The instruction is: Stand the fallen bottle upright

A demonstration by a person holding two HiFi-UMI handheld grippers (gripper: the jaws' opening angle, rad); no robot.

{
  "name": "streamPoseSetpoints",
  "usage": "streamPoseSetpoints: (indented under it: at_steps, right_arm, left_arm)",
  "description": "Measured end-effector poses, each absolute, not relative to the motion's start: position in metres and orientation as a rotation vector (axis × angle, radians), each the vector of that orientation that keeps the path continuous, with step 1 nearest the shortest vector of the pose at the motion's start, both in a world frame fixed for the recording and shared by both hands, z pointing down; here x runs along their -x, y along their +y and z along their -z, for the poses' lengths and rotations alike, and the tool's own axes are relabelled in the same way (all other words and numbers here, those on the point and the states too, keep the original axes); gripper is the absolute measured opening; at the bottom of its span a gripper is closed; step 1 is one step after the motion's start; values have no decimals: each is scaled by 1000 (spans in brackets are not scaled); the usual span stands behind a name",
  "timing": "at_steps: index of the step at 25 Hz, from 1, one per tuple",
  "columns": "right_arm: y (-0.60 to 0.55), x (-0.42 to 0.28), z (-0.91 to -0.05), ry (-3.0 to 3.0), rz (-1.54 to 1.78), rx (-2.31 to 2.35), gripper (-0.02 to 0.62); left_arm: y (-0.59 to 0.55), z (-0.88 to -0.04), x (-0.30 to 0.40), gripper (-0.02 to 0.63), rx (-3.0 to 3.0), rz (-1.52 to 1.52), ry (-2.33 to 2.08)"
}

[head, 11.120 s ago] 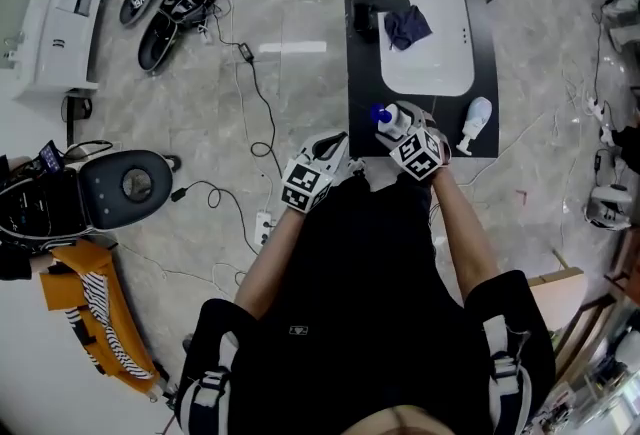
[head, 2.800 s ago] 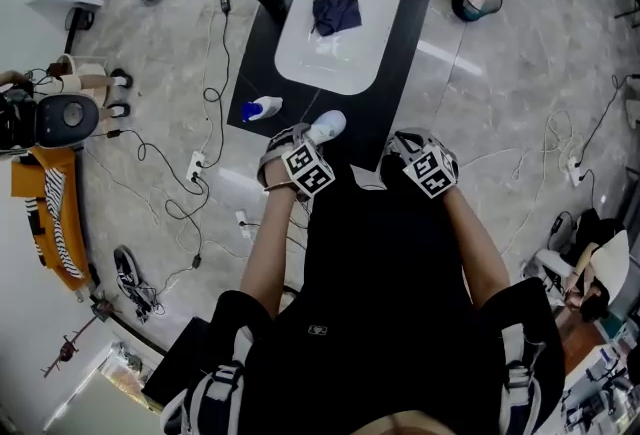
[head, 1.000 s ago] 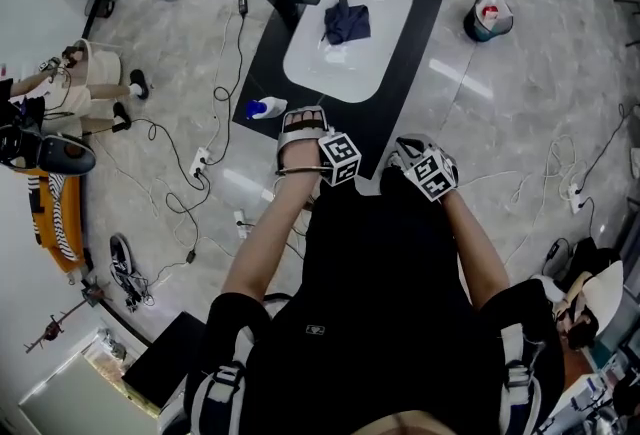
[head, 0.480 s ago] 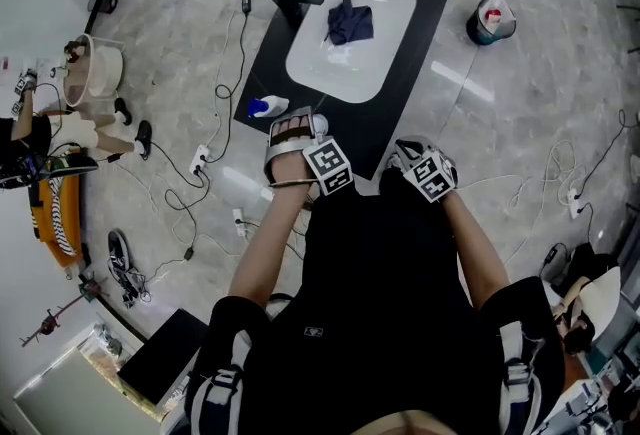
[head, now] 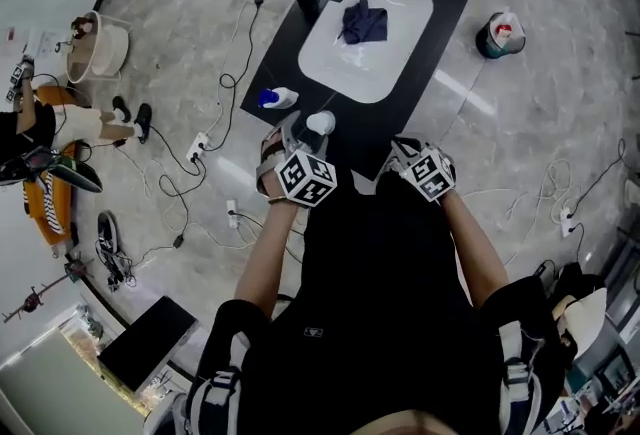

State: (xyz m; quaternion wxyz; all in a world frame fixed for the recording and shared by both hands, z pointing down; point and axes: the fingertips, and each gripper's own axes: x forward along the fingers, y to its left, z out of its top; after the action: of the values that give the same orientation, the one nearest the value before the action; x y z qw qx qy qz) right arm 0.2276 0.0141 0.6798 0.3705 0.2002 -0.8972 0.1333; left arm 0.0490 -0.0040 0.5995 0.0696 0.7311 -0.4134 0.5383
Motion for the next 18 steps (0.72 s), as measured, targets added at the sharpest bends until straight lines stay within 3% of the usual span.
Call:
streamPoseSetpoints:
  at_steps: [9, 14, 18]
  right_arm:
    - [5, -195, -667, -2340, -289, -468, 60]
    - [-3, -178, -641, -2346, -276, -488, 60]
    - [-10, -162, -630, -2364, -291, -505, 60]
  left_arm:
    - [14, -595, -51, 294, -2285, -1093, -1241]
    - [6, -570, -20, 50, -2249, -675, -1397]
    - [4, -565, -4, 14, -2288, -462, -1390]
